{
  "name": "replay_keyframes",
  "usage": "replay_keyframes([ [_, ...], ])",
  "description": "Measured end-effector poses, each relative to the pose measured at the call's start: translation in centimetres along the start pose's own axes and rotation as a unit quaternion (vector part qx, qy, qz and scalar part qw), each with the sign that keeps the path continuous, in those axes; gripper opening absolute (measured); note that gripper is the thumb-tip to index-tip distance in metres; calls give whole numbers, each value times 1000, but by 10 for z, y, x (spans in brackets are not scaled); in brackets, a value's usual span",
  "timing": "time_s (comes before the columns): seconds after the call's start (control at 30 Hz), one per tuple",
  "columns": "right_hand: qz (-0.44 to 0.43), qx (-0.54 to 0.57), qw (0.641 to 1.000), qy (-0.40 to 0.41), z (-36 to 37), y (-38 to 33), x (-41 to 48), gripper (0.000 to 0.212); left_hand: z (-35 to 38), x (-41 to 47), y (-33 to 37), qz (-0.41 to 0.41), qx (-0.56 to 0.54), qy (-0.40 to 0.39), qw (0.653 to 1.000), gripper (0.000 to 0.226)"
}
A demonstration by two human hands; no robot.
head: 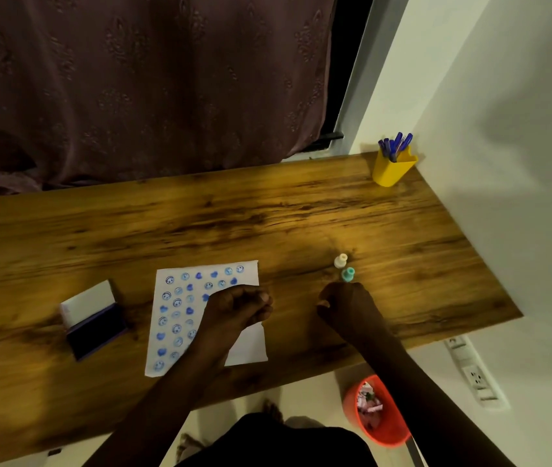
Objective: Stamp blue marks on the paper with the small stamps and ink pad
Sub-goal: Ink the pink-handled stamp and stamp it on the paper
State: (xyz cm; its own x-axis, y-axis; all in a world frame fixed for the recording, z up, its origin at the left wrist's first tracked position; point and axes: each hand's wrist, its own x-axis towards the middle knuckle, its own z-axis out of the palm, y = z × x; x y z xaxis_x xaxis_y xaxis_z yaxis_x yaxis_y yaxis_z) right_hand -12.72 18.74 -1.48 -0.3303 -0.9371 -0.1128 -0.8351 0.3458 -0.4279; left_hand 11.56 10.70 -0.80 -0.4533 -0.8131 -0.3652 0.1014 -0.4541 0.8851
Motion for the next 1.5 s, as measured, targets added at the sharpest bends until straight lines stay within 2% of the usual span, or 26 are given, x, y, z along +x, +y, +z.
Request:
replay_keyframes([
  [0.13, -20, 22, 999, 16, -8, -14, 2, 13, -4, -4, 2, 10, 5, 13, 1000, 17],
  [0.27, -40, 140, 989, 30, -21, -41, 5, 8, -7, -8, 6, 20, -1, 23, 1000, 25],
  [0.4, -34, 294, 955, -17, -27, -76, 8, 20, -12, -13, 15, 24, -3, 23, 999, 35],
  [0.5, -10, 374, 925, -65, -23, -101, 8, 21, -20, -19, 20, 38, -21, 25, 999, 33],
  [0.73, -21, 451, 884, -121, -11, -138, 5, 21, -53, -34, 26, 93, -14, 6, 996, 31],
  [0.97, -68, 424, 893, -133, 5, -171, 6, 24, -90, -49, 27, 82, -34, 38, 995, 44],
  [1.17, -122, 390, 900, -150, 16, -195, 8, 25, -121, -68, 32, 39, -79, 87, 992, 26],
  [1.3, -122, 363, 914, -135, 26, -213, 11, 22, -150, -80, 37, 58, -108, 126, 984, 18],
  [1.33, -125, 358, 915, -136, 30, -218, 11, 22, -158, -83, 38, 69, -121, 136, 981, 21],
  [1.43, -141, 316, 929, -132, 43, -236, 14, 20, -184, -90, 38, 89, -154, 183, 967, 48],
  [1.5, -147, 293, 935, -138, 53, -251, 17, 18, -200, -94, 38, 89, -167, 210, 959, 40],
])
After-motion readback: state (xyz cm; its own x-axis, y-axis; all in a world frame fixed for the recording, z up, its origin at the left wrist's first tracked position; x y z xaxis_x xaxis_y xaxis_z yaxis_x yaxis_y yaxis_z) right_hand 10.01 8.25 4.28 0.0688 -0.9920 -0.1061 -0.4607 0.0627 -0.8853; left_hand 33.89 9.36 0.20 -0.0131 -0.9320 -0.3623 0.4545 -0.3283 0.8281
